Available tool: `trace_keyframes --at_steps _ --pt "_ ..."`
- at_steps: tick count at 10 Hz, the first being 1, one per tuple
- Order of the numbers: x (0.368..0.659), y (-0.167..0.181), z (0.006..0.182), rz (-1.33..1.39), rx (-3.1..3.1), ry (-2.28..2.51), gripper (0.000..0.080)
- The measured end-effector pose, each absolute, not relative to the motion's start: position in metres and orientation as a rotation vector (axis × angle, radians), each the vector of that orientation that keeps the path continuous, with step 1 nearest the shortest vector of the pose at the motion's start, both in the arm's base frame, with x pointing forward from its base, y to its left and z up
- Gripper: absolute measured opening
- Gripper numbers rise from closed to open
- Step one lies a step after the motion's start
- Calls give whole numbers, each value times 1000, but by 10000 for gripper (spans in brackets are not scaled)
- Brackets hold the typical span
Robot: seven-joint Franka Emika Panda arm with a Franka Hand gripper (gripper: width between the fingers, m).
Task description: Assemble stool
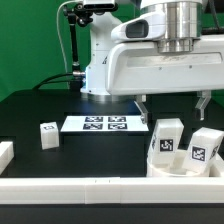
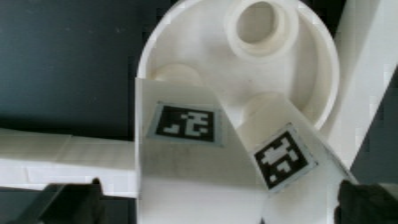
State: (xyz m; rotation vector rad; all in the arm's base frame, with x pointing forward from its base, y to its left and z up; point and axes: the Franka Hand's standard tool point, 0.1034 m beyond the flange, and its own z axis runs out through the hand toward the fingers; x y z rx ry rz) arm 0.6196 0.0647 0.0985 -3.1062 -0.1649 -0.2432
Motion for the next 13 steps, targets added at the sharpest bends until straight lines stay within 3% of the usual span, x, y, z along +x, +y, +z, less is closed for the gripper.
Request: trace_keyframes --at_steps 2,7,13 --pt "620 63 98 -248 -3108 -290 649" --pt "627 46 100 -278 -2961 -1279 649" --pt "627 37 99 -164 -2676 -1967 649"
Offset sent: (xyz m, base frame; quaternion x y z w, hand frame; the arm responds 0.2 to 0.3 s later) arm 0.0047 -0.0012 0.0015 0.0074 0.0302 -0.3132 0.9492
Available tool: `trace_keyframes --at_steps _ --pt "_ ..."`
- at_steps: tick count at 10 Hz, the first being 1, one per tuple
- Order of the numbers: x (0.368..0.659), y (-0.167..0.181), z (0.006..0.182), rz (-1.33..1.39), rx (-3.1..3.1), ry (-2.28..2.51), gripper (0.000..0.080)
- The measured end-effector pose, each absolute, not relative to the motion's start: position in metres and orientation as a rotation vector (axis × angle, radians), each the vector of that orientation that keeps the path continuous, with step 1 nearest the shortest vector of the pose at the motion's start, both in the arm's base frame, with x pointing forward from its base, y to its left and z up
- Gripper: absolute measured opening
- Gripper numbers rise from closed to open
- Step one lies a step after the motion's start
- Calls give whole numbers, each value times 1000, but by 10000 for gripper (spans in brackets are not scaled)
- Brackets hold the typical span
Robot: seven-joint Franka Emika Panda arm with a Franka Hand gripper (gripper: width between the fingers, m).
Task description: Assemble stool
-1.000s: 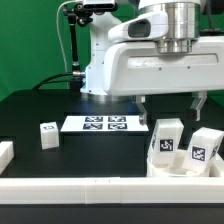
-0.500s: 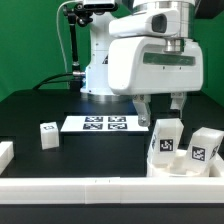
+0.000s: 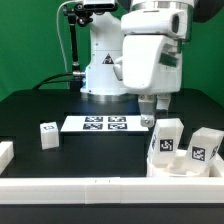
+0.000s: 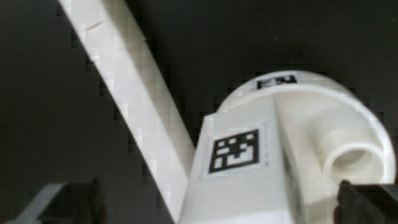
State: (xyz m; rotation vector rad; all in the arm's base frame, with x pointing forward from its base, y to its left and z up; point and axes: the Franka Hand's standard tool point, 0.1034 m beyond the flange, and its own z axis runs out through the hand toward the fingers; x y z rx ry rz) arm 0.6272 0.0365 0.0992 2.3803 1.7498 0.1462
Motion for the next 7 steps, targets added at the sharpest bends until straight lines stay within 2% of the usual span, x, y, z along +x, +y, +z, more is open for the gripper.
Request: trace_keyframes --at_steps 4,7 --pt "635 46 93 3 2072 2043 649" --pt "635 47 89 -17 2076 2037 649"
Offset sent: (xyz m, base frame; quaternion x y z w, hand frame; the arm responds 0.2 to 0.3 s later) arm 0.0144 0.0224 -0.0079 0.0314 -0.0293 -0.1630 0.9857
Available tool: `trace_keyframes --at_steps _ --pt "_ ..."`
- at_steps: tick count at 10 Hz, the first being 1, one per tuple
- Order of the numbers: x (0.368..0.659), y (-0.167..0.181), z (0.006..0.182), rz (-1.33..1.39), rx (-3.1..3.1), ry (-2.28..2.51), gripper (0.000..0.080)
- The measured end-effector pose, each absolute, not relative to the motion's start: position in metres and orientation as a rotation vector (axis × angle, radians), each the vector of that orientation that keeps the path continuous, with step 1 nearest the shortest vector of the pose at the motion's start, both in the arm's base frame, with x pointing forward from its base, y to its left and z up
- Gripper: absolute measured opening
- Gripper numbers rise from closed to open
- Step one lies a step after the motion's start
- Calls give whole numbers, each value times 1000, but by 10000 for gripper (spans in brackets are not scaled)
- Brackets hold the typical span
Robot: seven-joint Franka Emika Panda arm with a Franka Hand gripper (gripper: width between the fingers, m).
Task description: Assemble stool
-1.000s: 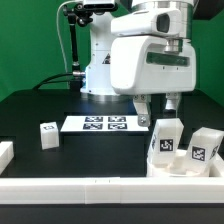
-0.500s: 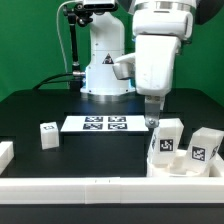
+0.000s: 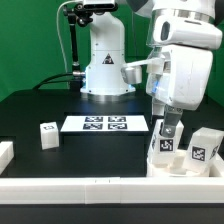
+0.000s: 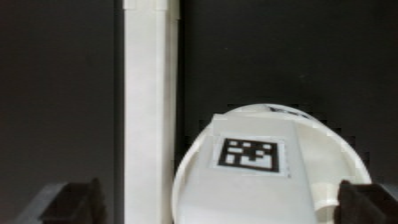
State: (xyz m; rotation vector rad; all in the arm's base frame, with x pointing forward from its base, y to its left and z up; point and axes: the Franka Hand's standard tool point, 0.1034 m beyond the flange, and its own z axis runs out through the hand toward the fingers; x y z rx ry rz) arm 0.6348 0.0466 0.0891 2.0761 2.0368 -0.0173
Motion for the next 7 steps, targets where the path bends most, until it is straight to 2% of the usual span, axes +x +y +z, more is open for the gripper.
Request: trace_keyframes --at_steps 7 --pt "634 44 89 -20 2085 2028 649"
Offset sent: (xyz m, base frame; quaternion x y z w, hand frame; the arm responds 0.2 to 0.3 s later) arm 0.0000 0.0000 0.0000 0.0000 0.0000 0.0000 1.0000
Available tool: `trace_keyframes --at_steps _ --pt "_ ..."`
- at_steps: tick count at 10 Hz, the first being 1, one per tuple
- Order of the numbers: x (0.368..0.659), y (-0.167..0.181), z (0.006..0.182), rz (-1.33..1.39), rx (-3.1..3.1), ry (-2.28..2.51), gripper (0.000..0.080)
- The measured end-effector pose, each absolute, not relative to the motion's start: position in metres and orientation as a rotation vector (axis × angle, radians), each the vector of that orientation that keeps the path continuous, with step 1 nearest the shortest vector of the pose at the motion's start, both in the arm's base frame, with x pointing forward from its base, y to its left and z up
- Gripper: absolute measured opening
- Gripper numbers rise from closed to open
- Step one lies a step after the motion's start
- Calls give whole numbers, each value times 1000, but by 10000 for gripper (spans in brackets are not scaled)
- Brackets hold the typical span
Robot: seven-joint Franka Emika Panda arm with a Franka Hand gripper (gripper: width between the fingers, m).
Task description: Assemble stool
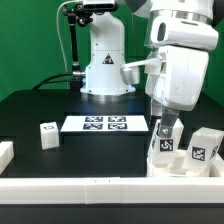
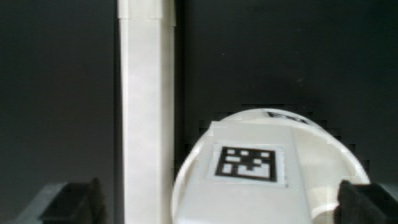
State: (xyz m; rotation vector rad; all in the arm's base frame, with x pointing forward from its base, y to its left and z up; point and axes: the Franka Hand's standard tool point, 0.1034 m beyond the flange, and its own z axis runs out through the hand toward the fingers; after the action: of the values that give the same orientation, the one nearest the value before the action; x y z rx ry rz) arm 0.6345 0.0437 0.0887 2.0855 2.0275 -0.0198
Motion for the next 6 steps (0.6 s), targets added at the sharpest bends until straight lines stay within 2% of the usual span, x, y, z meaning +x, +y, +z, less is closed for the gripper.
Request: trace_keyframes --at_steps 3,4,5,6 --pt "635 43 89 -20 2087 2026 649" --pt "635 42 89 -20 2087 2026 565" --pt "635 42 89 -20 2088 2025 565" --pt "635 42 89 -20 2088 2025 337"
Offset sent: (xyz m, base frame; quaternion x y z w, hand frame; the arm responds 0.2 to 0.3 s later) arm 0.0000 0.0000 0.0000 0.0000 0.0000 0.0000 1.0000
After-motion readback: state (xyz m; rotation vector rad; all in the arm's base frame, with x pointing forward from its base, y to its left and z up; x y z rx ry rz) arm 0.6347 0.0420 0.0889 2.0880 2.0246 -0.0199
